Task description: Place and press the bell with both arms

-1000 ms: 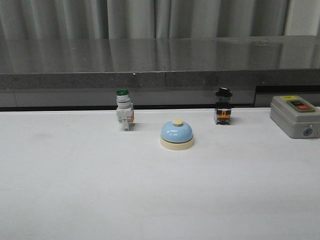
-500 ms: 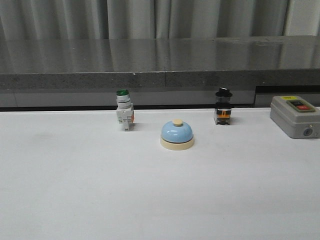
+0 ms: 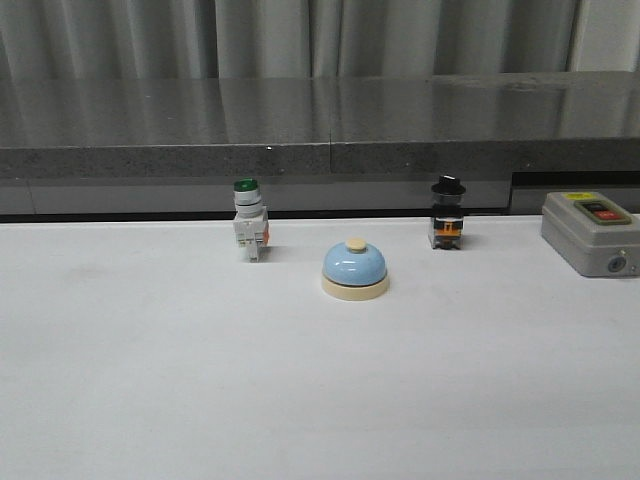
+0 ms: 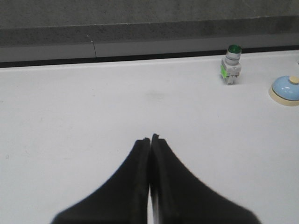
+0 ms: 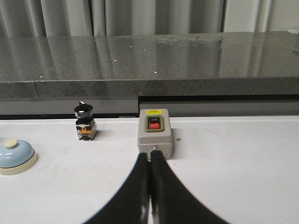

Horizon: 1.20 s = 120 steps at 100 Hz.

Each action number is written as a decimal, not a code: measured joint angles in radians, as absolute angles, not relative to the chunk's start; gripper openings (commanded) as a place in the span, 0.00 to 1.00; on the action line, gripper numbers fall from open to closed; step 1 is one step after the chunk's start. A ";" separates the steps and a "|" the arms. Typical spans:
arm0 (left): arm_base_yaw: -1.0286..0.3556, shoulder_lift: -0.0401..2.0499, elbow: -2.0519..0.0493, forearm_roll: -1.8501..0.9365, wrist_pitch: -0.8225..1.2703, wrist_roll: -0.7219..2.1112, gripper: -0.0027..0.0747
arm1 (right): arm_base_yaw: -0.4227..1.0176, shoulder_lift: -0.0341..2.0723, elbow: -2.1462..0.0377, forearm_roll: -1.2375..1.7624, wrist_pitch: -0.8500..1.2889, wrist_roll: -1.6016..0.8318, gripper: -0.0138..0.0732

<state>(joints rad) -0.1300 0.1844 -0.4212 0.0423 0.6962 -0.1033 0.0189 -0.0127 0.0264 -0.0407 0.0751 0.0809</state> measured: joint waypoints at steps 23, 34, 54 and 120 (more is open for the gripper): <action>-0.049 0.103 -0.234 0.045 0.350 -0.105 0.01 | 0.019 -0.013 0.026 -0.041 0.075 0.081 0.09; -0.020 0.058 -0.152 0.045 0.272 -0.105 0.01 | 0.019 -0.013 0.026 -0.041 0.075 0.081 0.09; -0.006 -0.005 -0.011 0.045 0.160 -0.105 0.01 | 0.019 -0.013 0.026 -0.041 0.075 0.081 0.09; -0.004 -0.005 0.001 0.035 0.042 -0.106 0.01 | 0.019 -0.013 0.026 -0.041 0.075 0.081 0.09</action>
<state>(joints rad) -0.0044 -0.0053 0.0009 0.0349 0.0421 -0.1059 0.0189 -0.0127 0.0264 -0.0407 0.0751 0.0809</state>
